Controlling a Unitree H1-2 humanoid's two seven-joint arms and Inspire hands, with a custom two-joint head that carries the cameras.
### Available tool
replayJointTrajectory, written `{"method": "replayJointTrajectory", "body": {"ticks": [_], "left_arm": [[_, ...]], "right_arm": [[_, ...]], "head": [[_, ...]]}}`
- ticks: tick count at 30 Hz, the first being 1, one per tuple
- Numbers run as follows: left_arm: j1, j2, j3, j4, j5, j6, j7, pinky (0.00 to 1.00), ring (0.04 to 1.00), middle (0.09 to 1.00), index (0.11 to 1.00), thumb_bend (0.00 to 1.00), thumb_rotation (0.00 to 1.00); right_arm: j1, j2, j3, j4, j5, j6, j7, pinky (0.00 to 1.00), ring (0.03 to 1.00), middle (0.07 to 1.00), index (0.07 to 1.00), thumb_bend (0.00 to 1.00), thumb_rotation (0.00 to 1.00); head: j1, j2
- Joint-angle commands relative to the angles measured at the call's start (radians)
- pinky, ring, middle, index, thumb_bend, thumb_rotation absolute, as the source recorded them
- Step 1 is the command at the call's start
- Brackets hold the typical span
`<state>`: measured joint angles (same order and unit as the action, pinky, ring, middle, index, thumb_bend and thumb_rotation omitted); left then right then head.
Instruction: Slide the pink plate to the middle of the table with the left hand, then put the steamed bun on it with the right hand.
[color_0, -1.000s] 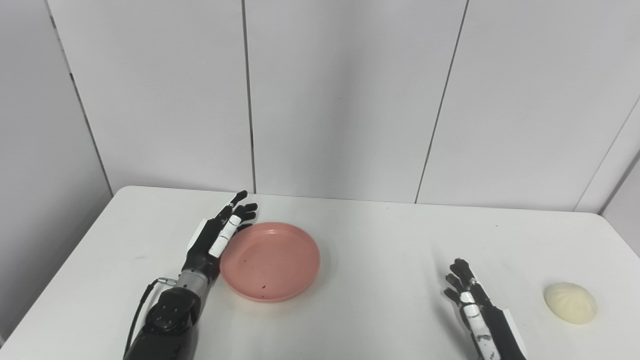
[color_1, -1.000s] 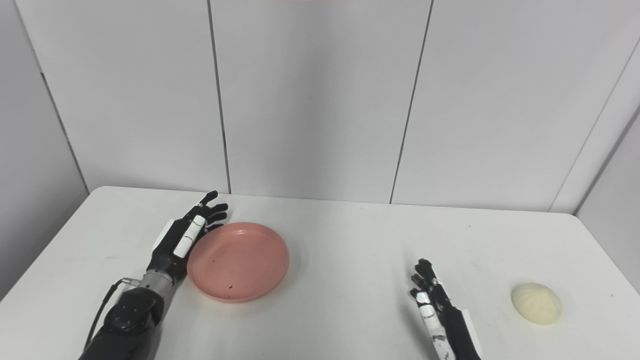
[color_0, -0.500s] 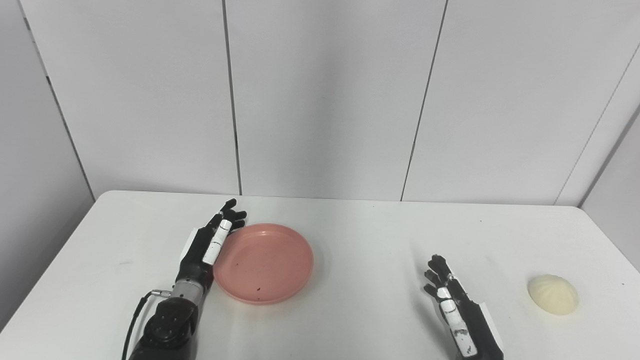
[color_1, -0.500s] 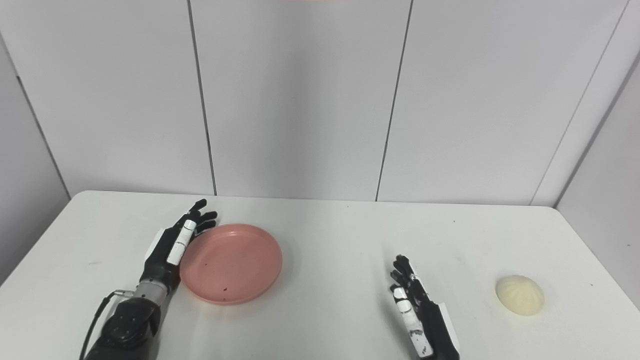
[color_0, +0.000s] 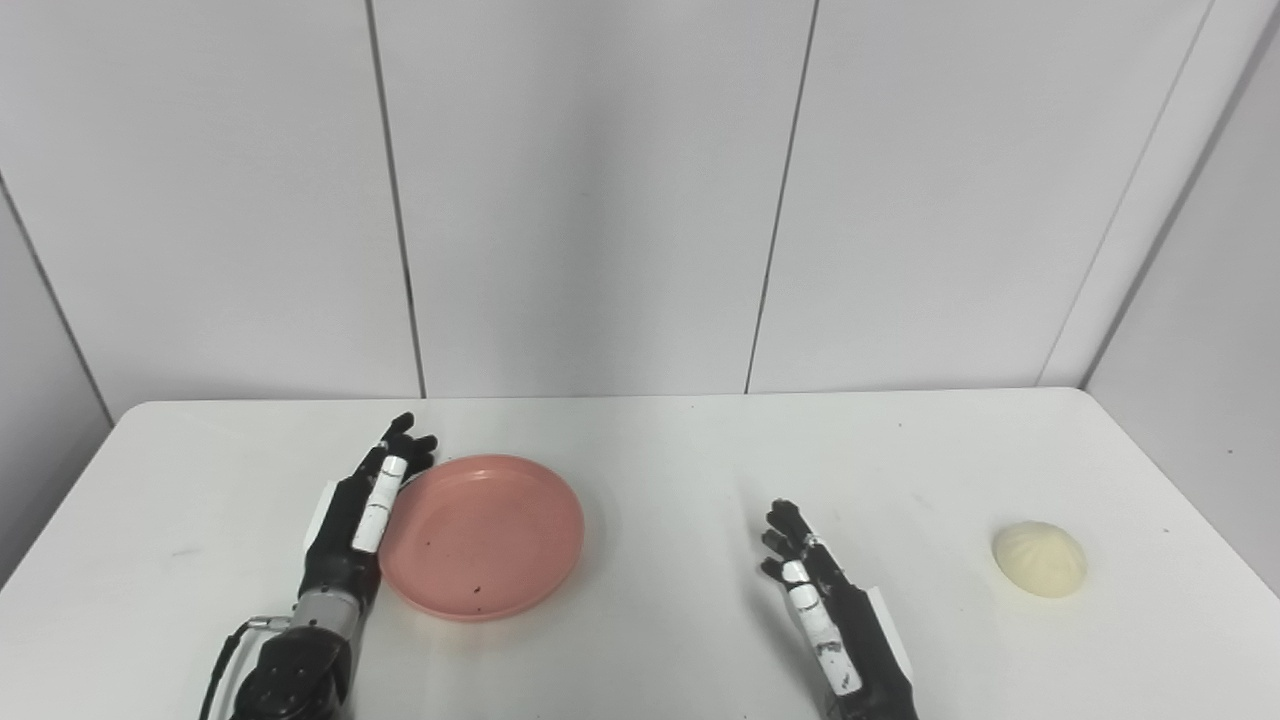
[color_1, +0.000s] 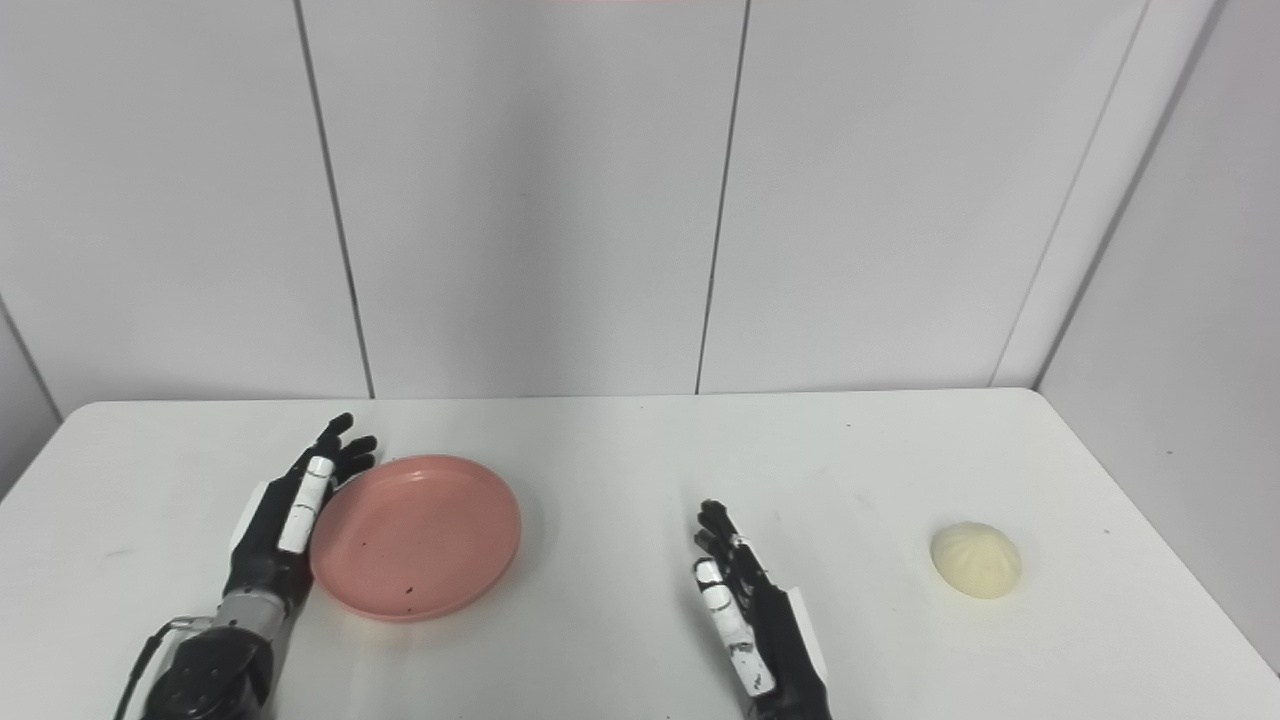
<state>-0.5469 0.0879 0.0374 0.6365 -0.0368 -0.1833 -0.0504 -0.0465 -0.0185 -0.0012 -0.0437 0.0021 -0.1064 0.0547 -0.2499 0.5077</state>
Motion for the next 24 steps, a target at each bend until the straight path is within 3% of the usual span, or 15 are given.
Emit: {"method": "replayJointTrajectory", "body": {"ticks": [1, 16, 24], "left_arm": [[0.002, -0.017, -0.010, -0.015, -0.013, 0.013, -0.028, 0.83, 0.861, 0.838, 0.893, 0.89, 0.92], [-0.037, -0.050, -0.004, 0.024, -0.069, 0.007, -0.031, 0.84, 0.860, 0.833, 0.893, 0.91, 0.91], [-0.054, -0.085, -0.003, 0.037, -0.101, 0.022, -0.047, 0.91, 0.878, 0.825, 0.893, 0.91, 0.89]], "right_arm": [[0.022, 0.020, 0.013, 0.026, -0.006, 0.001, -0.013, 0.89, 0.921, 0.931, 0.908, 0.66, 0.87], [0.017, 0.044, 0.041, 0.035, -0.084, 0.000, -0.052, 0.87, 0.908, 0.937, 0.922, 0.67, 0.91], [0.021, 0.044, 0.036, 0.039, -0.086, -0.004, -0.057, 0.87, 0.906, 0.934, 0.918, 0.68, 0.90]], "head": [[0.000, 0.001], [-0.104, 0.000], [-0.099, 0.006]]}}
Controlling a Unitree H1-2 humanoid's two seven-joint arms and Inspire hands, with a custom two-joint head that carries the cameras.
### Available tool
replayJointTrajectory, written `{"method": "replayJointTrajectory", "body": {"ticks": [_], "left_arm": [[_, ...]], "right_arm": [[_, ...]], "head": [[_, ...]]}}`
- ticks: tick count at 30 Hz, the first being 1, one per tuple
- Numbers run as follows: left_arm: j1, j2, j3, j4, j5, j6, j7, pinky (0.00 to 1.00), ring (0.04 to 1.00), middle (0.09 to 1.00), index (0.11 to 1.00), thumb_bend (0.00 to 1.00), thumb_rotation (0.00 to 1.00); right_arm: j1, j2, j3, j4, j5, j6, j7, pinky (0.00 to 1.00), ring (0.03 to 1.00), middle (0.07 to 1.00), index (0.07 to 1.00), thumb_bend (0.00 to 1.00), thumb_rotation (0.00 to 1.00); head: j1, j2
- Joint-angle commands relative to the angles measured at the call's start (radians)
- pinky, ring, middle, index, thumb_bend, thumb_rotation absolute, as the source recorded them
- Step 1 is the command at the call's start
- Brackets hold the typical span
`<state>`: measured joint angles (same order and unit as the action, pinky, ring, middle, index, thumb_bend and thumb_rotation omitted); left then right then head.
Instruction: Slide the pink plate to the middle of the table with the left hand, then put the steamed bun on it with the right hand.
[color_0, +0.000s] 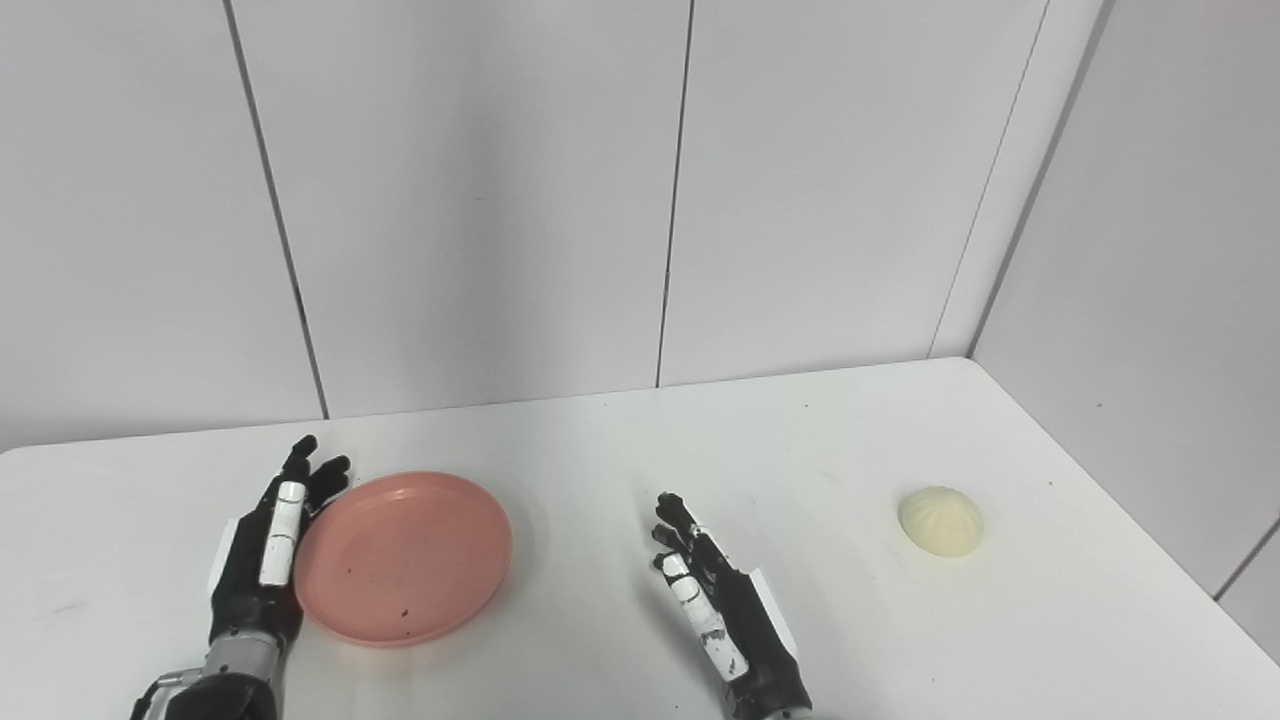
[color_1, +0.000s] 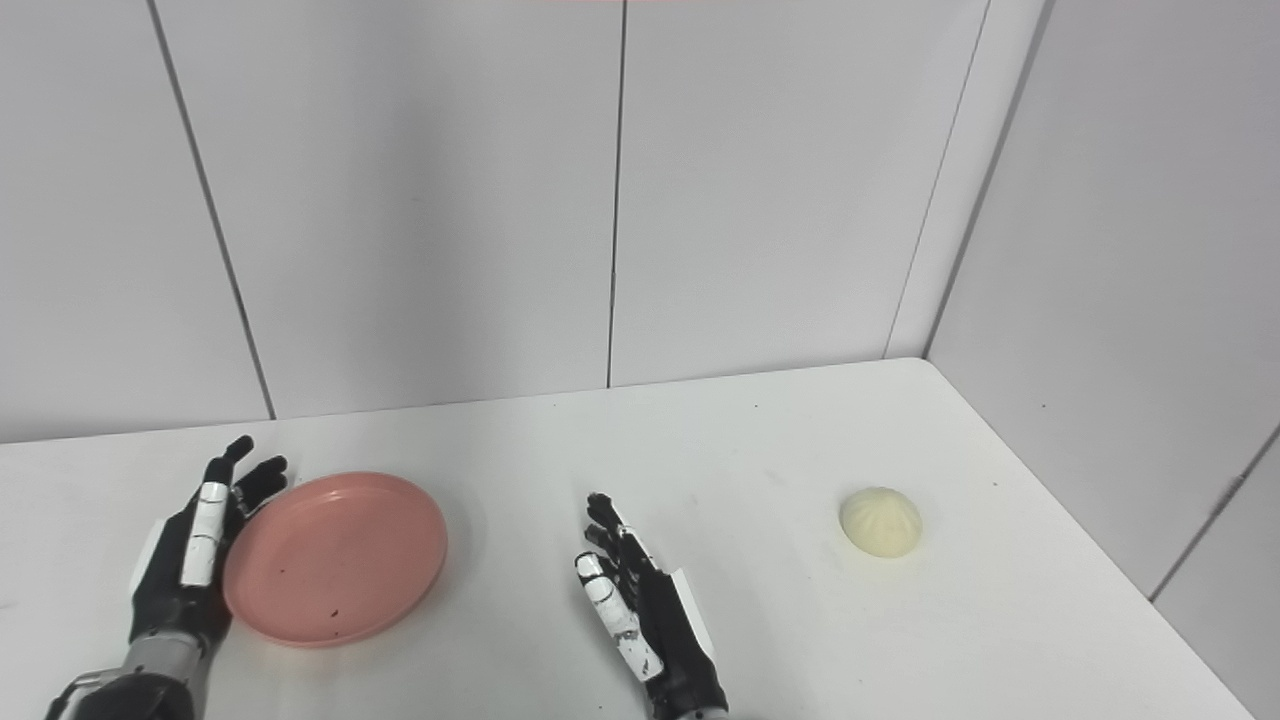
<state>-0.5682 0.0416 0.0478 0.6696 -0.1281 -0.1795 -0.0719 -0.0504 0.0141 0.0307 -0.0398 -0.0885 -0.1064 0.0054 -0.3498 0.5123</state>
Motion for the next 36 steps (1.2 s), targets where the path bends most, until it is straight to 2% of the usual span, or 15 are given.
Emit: {"method": "replayJointTrajectory", "body": {"ticks": [1, 8, 13, 21, 32, 36], "left_arm": [[-0.031, -0.042, -0.016, 0.001, -0.008, 0.021, -0.024, 0.90, 0.876, 0.825, 0.891, 0.91, 0.89], [-0.015, -0.060, -0.032, -0.028, 0.014, 0.031, -0.012, 0.89, 0.878, 0.828, 0.876, 0.91, 0.90], [0.001, -0.079, -0.032, -0.062, 0.002, 0.069, -0.020, 0.88, 0.880, 0.836, 0.881, 0.89, 0.88], [0.014, -0.104, -0.029, -0.088, -0.027, 0.098, -0.044, 0.93, 0.901, 0.835, 0.878, 0.88, 0.85], [0.039, -0.085, -0.042, -0.102, 0.006, 0.090, -0.045, 0.91, 0.893, 0.833, 0.885, 0.88, 0.87], [0.046, -0.074, -0.045, -0.101, 0.022, 0.078, -0.045, 0.88, 0.895, 0.846, 0.903, 0.87, 0.90]], "right_arm": [[0.026, 0.009, 0.004, 0.035, 0.005, -0.005, -0.007, 0.87, 0.904, 0.932, 0.917, 0.68, 0.90], [0.035, -0.001, 0.000, 0.023, 0.016, -0.003, -0.002, 0.86, 0.905, 0.930, 0.912, 0.68, 0.89], [0.048, -0.011, -0.002, 0.005, 0.020, -0.003, 0.003, 0.85, 0.901, 0.930, 0.911, 0.66, 0.89], [0.060, -0.022, 0.000, -0.005, 0.018, -0.011, 0.003, 0.85, 0.897, 0.921, 0.903, 0.66, 0.89], [0.064, -0.028, 0.006, -0.002, 0.017, -0.024, 0.003, 0.84, 0.898, 0.923, 0.904, 0.66, 0.88], [0.064, -0.038, 0.013, 0.009, -0.008, -0.069, -0.004, 0.83, 0.897, 0.928, 0.912, 0.67, 0.89]], "head": [[0.003, 0.002], [0.022, 0.006], [0.032, 0.012], [0.039, 0.018], [0.043, 0.011], [0.043, 0.007]]}}
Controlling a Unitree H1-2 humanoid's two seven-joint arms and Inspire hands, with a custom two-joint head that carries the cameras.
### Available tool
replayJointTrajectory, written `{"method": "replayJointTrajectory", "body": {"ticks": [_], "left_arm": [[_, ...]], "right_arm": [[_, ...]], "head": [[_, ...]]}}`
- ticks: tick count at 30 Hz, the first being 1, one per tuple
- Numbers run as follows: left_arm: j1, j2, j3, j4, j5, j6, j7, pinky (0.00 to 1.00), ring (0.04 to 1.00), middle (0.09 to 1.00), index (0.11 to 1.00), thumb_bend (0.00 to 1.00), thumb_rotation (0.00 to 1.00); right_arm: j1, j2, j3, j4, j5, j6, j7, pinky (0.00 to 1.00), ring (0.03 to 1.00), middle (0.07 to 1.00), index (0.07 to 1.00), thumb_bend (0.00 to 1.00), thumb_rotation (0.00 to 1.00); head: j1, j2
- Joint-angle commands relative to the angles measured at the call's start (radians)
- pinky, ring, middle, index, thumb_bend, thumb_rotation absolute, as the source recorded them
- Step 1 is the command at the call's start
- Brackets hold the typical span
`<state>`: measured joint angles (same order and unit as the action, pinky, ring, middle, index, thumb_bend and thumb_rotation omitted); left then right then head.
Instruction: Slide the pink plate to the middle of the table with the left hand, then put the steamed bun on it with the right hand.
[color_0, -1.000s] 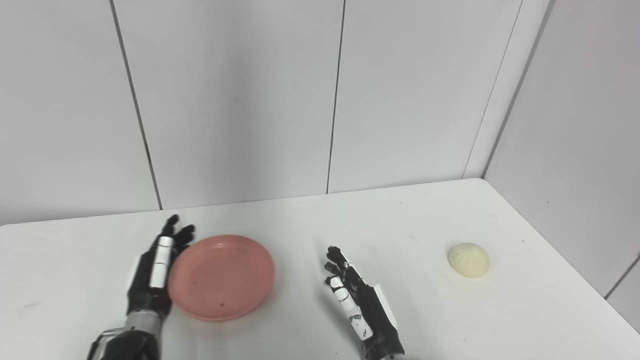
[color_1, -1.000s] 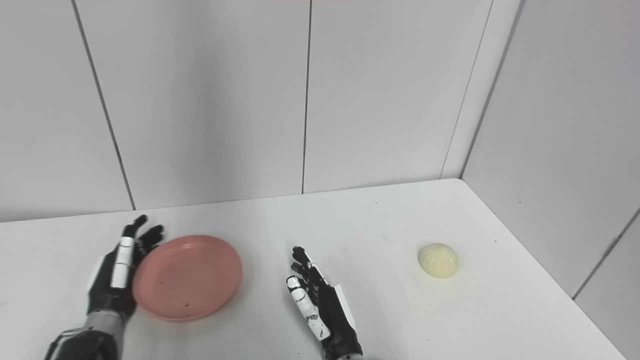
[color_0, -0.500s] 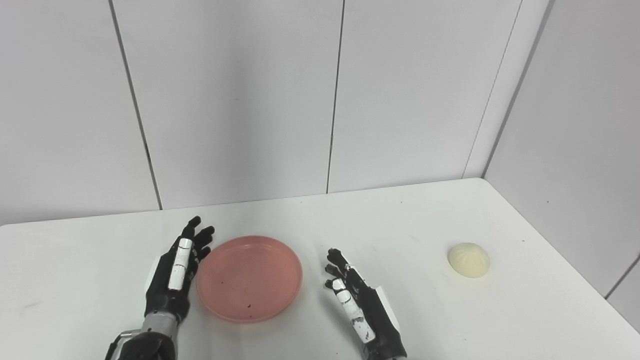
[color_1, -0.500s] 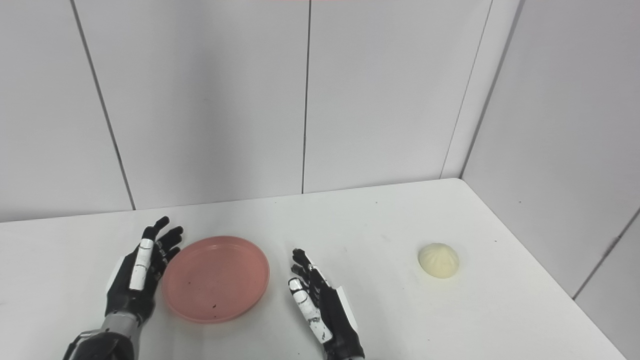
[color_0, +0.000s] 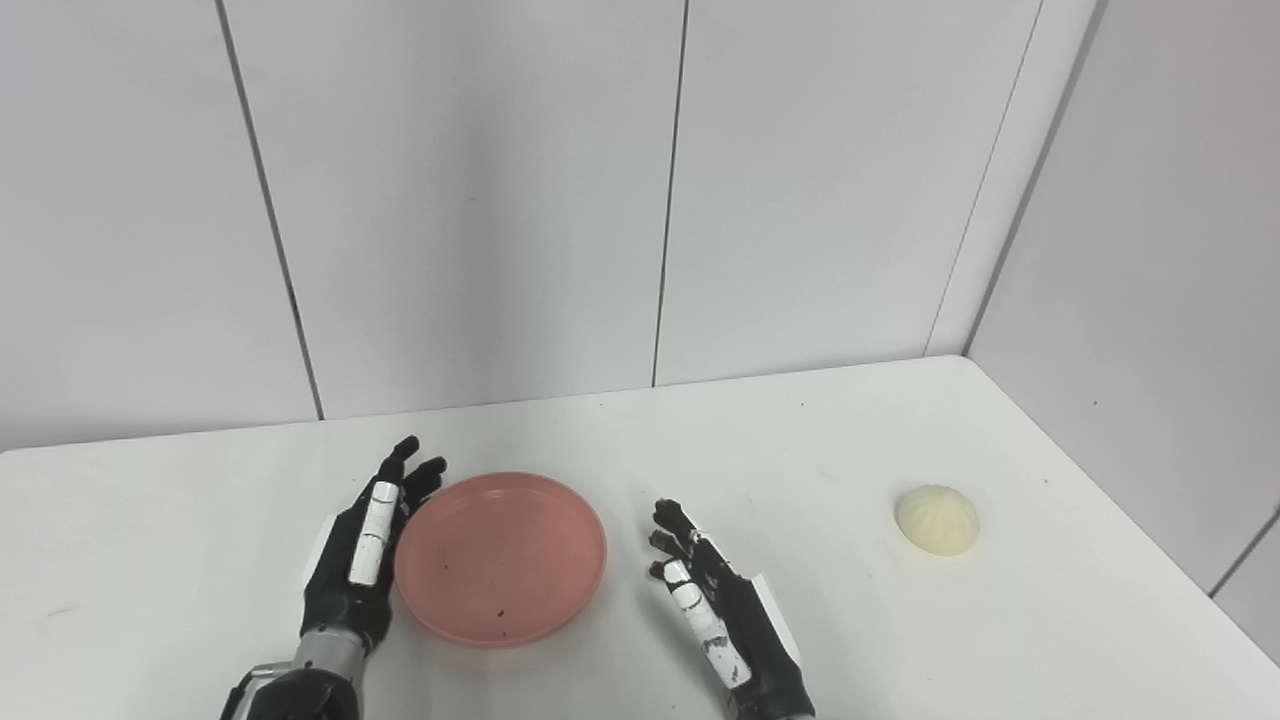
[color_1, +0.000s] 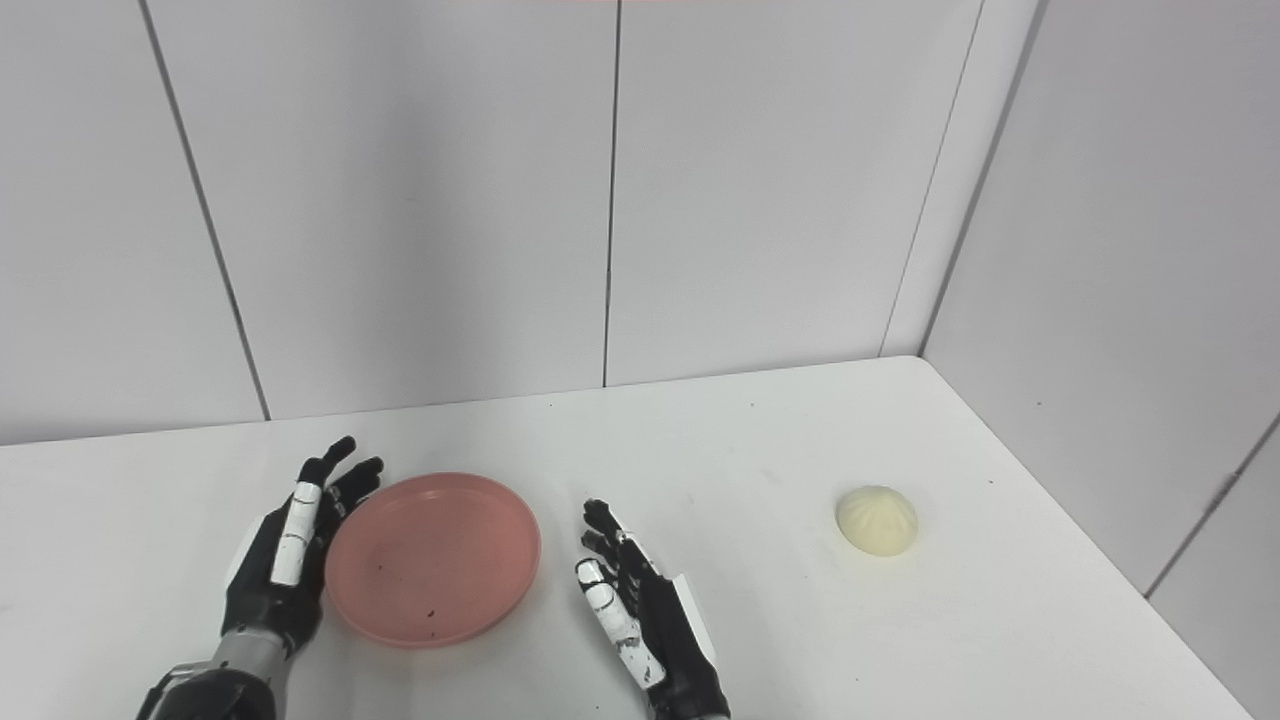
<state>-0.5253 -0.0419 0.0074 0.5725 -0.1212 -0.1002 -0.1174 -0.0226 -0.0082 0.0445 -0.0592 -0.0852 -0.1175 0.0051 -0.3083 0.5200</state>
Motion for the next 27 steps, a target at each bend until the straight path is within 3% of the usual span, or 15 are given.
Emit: {"method": "replayJointTrajectory", "body": {"ticks": [1, 6, 10, 14, 20, 22, 25, 27], "left_arm": [[0.004, 0.011, -0.004, -0.004, 0.014, -0.002, 0.000, 0.88, 0.899, 0.850, 0.906, 0.87, 0.89], [0.004, 0.016, -0.004, 0.013, 0.013, -0.019, -0.004, 0.87, 0.898, 0.852, 0.900, 0.88, 0.89], [0.002, 0.015, -0.004, 0.023, 0.010, -0.026, -0.005, 0.87, 0.894, 0.846, 0.885, 0.85, 0.89], [-0.006, 0.020, 0.002, 0.045, -0.002, -0.041, -0.017, 0.87, 0.889, 0.843, 0.885, 0.85, 0.88], [-0.008, 0.029, 0.007, 0.068, -0.011, -0.055, -0.040, 0.85, 0.882, 0.845, 0.885, 0.86, 0.87], [-0.006, 0.029, 0.008, 0.069, -0.016, -0.054, -0.049, 0.86, 0.888, 0.851, 0.890, 0.86, 0.86], [-0.005, 0.027, 0.010, 0.069, -0.017, -0.060, -0.055, 0.86, 0.886, 0.852, 0.903, 0.86, 0.86], [-0.007, 0.027, 0.012, 0.076, -0.018, -0.067, -0.058, 0.86, 0.884, 0.848, 0.908, 0.86, 0.86]], "right_arm": [[0.036, -0.018, 0.001, 0.030, -0.019, -0.067, -0.006, 0.82, 0.895, 0.929, 0.914, 0.66, 0.89], [0.040, -0.032, -0.006, 0.027, -0.081, -0.165, -0.043, 0.78, 0.874, 0.909, 0.912, 0.64, 0.86], [0.043, -0.042, -0.014, -0.072, -0.153, -0.147, -0.059, 0.82, 0.901, 0.912, 0.898, 0.81, 0.83], [0.022, -0.070, -0.019, -0.151, -0.270, -0.143, -0.075, 0.85, 0.916, 0.917, 0.891, 0.83, 0.81], [-0.010, -0.122, -0.058, -0.242, -0.398, -0.073, -0.072, 0.89, 0.928, 0.928, 0.900, 0.85, 0.77], [-0.016, -0.140, -0.076, -0.265, -0.448, -0.039, -0.067, 0.88, 0.920, 0.926, 0.901, 0.87, 0.82], [-0.029, -0.182, -0.100, -0.286, -0.467, 0.018, -0.034, 0.90, 0.931, 0.934, 0.904, 0.90, 0.85], [-0.036, -0.215, -0.108, -0.298, -0.470, 0.048, -0.004, 0.91, 0.941, 0.946, 0.922, 0.90, 0.80]], "head": [[0.001, 0.000], [-0.003, -0.015], [-0.014, -0.020], [-0.032, -0.031], [-0.047, -0.066], [-0.047, -0.070], [-0.048, -0.070], [-0.049, -0.069]]}}
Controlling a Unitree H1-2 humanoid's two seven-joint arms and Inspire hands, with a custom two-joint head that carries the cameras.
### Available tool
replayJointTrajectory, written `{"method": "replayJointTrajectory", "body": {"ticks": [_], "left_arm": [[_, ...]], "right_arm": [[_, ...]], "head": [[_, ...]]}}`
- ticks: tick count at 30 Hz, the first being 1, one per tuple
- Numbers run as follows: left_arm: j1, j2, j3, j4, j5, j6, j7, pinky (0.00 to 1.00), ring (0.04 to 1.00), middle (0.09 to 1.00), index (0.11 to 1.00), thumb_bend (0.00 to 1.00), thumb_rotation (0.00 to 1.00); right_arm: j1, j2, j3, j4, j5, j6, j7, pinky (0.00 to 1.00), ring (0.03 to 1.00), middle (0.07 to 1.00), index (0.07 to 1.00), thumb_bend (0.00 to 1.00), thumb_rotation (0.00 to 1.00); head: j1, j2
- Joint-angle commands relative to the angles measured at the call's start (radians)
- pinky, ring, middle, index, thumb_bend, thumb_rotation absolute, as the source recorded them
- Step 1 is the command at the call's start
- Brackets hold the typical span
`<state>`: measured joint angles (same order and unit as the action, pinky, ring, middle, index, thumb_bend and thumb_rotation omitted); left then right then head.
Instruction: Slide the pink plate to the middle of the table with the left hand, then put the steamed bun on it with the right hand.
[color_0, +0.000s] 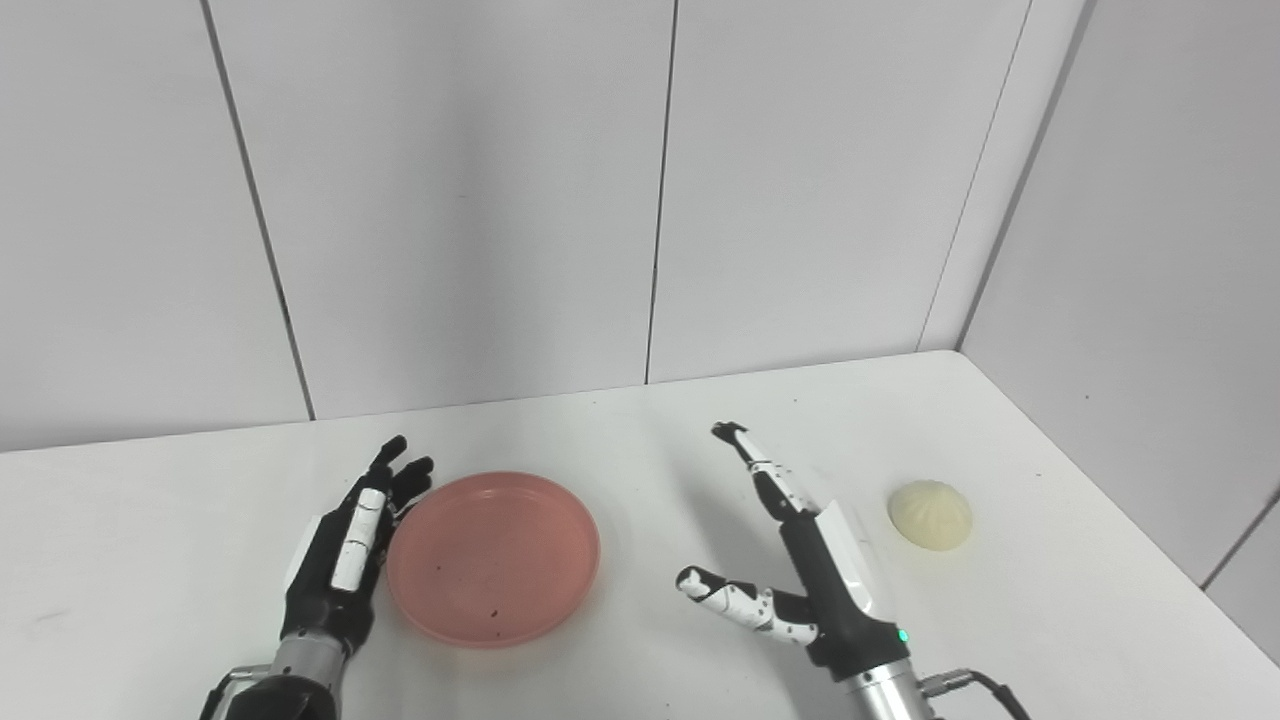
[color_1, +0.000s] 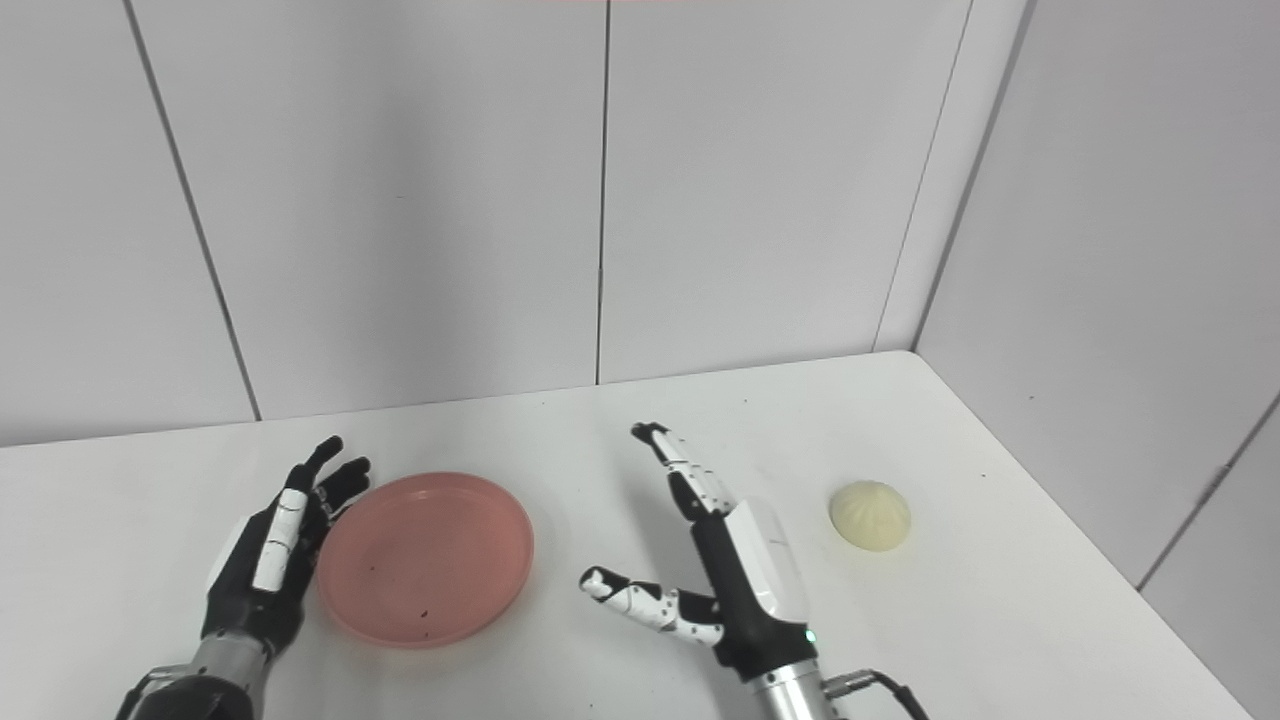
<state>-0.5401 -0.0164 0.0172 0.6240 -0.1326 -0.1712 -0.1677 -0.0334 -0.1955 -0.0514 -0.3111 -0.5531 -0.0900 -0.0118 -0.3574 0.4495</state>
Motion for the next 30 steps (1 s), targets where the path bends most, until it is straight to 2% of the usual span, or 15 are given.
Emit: {"method": "replayJointTrajectory", "body": {"ticks": [1, 3, 9, 15, 19, 25, 30], "left_arm": [[0.008, 0.002, 0.001, 0.027, -0.005, 0.001, -0.007, 0.85, 0.882, 0.847, 0.907, 0.86, 0.86], [0.006, 0.002, 0.001, 0.031, -0.003, -0.001, -0.007, 0.85, 0.883, 0.848, 0.905, 0.87, 0.86], [-0.002, 0.003, 0.001, 0.047, -0.003, -0.007, -0.009, 0.85, 0.890, 0.855, 0.907, 0.86, 0.86], [-0.005, 0.003, 0.006, 0.058, -0.012, -0.008, -0.016, 0.88, 0.898, 0.858, 0.909, 0.87, 0.85], [-0.009, 0.006, 0.005, 0.072, -0.007, -0.017, -0.018, 0.89, 0.897, 0.856, 0.909, 0.86, 0.85], [-0.012, 0.008, 0.005, 0.084, -0.006, -0.028, -0.024, 0.88, 0.895, 0.855, 0.907, 0.87, 0.85], [-0.010, 0.008, 0.007, 0.076, -0.009, -0.021, -0.027, 0.90, 0.897, 0.851, 0.906, 0.86, 0.85]], "right_arm": [[-0.035, -0.055, -0.022, -0.049, 0.006, 0.030, 0.029, 0.89, 0.934, 0.943, 0.914, 0.91, 0.75], [-0.053, -0.111, -0.035, -0.040, -0.002, 0.024, 0.041, 0.83, 0.907, 0.927, 0.897, 0.95, 0.69], [-0.109, -0.218, -0.053, -0.016, 0.017, 0.070, 0.106, 0.82, 0.914, 0.931, 0.888, 1.00, 0.66], [-0.184, -0.336, -0.039, -0.019, -0.018, 0.202, 0.266, 0.79, 0.905, 0.924, 0.895, 1.00, 0.56], [-0.231, -0.396, -0.018, 0.022, -0.022, 0.229, 0.325, 0.79, 0.901, 0.911, 0.860, 1.00, 0.51], [-0.275, -0.461, 0.023, 0.065, -0.077, 0.271, 0.386, 0.78, 0.897, 0.907, 0.850, 1.00, 0.50], [-0.295, -0.485, 0.044, 0.082, -0.143, 0.346, 0.426, 0.85, 0.915, 0.900, 0.836, 1.00, 0.48]], "head": [[-0.001, 0.001], [-0.003, -0.002], [-0.006, -0.006], [-0.012, -0.008], [-0.015, -0.009], [-0.019, -0.008], [-0.021, -0.007]]}}
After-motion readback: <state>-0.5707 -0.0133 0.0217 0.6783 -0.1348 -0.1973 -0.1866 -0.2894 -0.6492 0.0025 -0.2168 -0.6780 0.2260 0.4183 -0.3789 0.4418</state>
